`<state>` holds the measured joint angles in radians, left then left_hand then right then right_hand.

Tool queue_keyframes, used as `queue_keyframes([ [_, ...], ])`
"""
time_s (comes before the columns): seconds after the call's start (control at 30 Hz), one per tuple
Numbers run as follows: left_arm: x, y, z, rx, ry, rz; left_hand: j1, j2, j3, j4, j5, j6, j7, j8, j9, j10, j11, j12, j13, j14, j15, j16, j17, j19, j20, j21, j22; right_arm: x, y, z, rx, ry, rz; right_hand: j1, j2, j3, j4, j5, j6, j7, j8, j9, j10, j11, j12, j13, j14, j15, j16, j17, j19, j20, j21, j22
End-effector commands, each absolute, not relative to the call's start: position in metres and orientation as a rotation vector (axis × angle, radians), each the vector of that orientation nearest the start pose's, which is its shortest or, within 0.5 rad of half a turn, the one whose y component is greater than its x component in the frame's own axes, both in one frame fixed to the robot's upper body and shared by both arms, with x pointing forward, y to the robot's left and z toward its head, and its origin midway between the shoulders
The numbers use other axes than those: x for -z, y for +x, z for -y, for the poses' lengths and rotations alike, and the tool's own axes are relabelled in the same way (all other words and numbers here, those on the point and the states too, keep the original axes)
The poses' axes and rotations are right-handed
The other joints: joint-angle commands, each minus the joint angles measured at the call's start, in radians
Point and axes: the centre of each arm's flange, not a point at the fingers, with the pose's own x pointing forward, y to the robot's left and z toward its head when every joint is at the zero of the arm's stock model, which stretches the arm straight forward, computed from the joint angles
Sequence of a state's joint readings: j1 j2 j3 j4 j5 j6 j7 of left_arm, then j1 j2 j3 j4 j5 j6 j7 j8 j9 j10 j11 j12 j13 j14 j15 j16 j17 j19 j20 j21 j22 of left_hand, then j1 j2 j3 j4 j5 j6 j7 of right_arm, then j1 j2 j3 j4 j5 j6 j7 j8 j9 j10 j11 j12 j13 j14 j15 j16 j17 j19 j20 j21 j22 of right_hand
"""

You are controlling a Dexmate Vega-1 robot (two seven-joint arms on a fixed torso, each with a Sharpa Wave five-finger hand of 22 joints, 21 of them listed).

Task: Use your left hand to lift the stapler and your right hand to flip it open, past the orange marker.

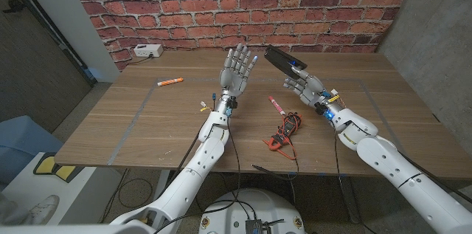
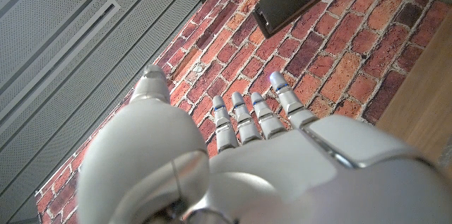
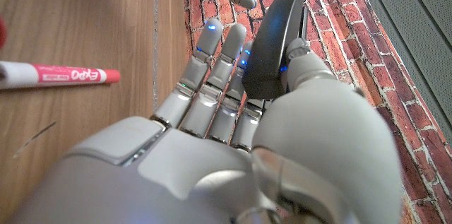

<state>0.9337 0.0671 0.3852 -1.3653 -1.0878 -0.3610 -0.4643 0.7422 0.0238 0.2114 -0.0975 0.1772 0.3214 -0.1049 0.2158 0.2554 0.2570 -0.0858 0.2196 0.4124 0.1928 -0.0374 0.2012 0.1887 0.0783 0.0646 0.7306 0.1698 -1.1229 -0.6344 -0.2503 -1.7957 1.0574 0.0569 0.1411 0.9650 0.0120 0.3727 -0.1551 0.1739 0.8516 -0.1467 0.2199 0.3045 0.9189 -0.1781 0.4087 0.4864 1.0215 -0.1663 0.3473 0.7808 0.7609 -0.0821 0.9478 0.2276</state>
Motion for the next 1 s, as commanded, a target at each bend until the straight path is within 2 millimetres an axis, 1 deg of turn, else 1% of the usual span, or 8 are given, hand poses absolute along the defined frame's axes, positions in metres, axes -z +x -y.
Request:
queue_keyframes([
  [0.03, 0.030, 0.590, -0.109, 0.748, -0.751, 0.733, -0.012, -0.003, -0.003, 0.007, -0.002, 0.004, 0.001, 0.000, 0.001, 0.004, 0.005, 0.004, 0.002, 0.006, -0.008, 0.004, 0.002, -0.002, 0.001, -0.006, 0.004, 0.029, 0.555, 0.254, -0.504, 0.216, 0.505, 0.152, 0.143, 0.003, 0.002, 0.001, 0.002, 0.006, 0.000, 0.002, 0.003, 0.003, 0.008, 0.068, 0.004, -0.069, -0.001, 0.006, -0.011, -0.133, 0.010, 0.001],
  [0.17, 0.027, 0.587, -0.115, 0.750, -0.709, 0.721, -0.017, -0.005, -0.005, 0.006, -0.002, 0.004, 0.005, 0.000, 0.000, 0.014, 0.007, 0.008, -0.002, 0.026, -0.034, 0.010, 0.001, 0.005, 0.001, -0.011, 0.003, 0.027, 0.553, 0.252, -0.520, 0.197, 0.526, 0.153, 0.144, 0.004, 0.002, 0.001, 0.000, 0.005, 0.000, 0.002, 0.000, -0.001, 0.007, 0.073, 0.003, -0.068, -0.002, 0.007, -0.017, -0.133, 0.013, 0.001],
  [0.27, 0.024, 0.586, -0.120, 0.773, -0.675, 0.766, -0.019, -0.007, -0.006, 0.005, -0.002, -0.003, 0.004, -0.004, -0.001, 0.015, 0.008, 0.008, -0.003, 0.029, -0.036, 0.010, -0.001, 0.002, 0.006, -0.015, 0.003, 0.024, 0.549, 0.253, -0.471, 0.147, 0.559, 0.153, 0.144, 0.004, 0.002, 0.001, 0.000, 0.007, 0.001, 0.002, 0.000, 0.000, 0.007, 0.075, 0.001, -0.068, -0.003, 0.008, -0.020, -0.133, 0.015, 0.000],
  [0.33, 0.023, 0.584, -0.126, 0.782, -0.633, 0.798, -0.032, -0.003, -0.008, 0.009, -0.002, -0.030, -0.006, -0.014, -0.004, 0.005, 0.006, 0.005, -0.007, 0.036, -0.031, 0.010, 0.000, -0.006, 0.049, -0.027, 0.004, 0.024, 0.545, 0.255, -0.446, 0.128, 0.572, 0.153, 0.144, 0.004, 0.003, 0.001, 0.000, 0.007, 0.001, 0.002, 0.000, 0.001, 0.008, 0.078, -0.002, -0.067, -0.005, 0.008, -0.022, -0.133, 0.017, 0.000],
  [0.4, 0.023, 0.583, -0.127, 0.780, -0.621, 0.802, -0.042, -0.005, -0.012, 0.011, -0.003, -0.038, -0.013, -0.017, -0.005, -0.004, 0.006, 0.001, -0.009, 0.031, -0.025, 0.007, 0.000, -0.016, 0.064, -0.035, 0.005, 0.024, 0.544, 0.255, -0.439, 0.120, 0.574, 0.153, 0.145, 0.004, 0.004, 0.001, 0.000, 0.007, 0.002, 0.002, 0.001, 0.003, 0.009, 0.080, -0.002, -0.067, -0.005, 0.009, -0.024, -0.133, 0.019, 0.000],
  [0.53, 0.025, 0.581, -0.135, 0.754, -0.584, 0.804, -0.048, -0.007, -0.014, 0.012, -0.003, -0.041, -0.011, -0.017, -0.006, -0.009, 0.009, 0.000, -0.011, 0.020, -0.021, 0.002, 0.000, -0.023, 0.065, -0.041, 0.006, 0.025, 0.541, 0.256, -0.432, 0.094, 0.583, 0.155, 0.144, 0.005, 0.003, 0.001, 0.004, 0.009, 0.004, 0.002, -0.001, 0.006, 0.009, 0.085, 0.000, -0.069, -0.004, 0.011, -0.027, -0.133, 0.024, -0.001],
  [0.6, 0.025, 0.580, -0.138, 0.746, -0.560, 0.816, -0.049, -0.007, -0.014, 0.013, -0.003, -0.042, -0.010, -0.017, -0.007, -0.010, 0.009, -0.001, -0.011, 0.019, -0.019, 0.002, 0.000, -0.025, 0.066, -0.043, 0.006, 0.024, 0.540, 0.255, -0.422, 0.069, 0.597, 0.155, 0.144, 0.004, 0.003, 0.000, 0.005, 0.010, 0.005, 0.002, 0.015, 0.012, 0.017, 0.092, 0.000, -0.067, -0.005, 0.014, -0.030, -0.133, 0.029, -0.002],
  [1.0, 0.014, 0.571, -0.152, 0.652, -0.420, 0.842, -0.072, -0.009, -0.022, 0.021, -0.003, -0.049, -0.005, -0.018, -0.009, -0.014, 0.015, -0.001, -0.016, 0.009, -0.011, -0.002, 0.001, -0.037, 0.068, -0.057, 0.006, 0.018, 0.532, 0.253, -0.372, -0.066, 0.649, 0.152, 0.141, 0.003, 0.006, 0.000, 0.013, 0.008, 0.009, 0.001, 0.018, 0.001, 0.022, 0.110, -0.005, -0.065, -0.009, 0.017, -0.041, -0.132, 0.042, -0.004],
])
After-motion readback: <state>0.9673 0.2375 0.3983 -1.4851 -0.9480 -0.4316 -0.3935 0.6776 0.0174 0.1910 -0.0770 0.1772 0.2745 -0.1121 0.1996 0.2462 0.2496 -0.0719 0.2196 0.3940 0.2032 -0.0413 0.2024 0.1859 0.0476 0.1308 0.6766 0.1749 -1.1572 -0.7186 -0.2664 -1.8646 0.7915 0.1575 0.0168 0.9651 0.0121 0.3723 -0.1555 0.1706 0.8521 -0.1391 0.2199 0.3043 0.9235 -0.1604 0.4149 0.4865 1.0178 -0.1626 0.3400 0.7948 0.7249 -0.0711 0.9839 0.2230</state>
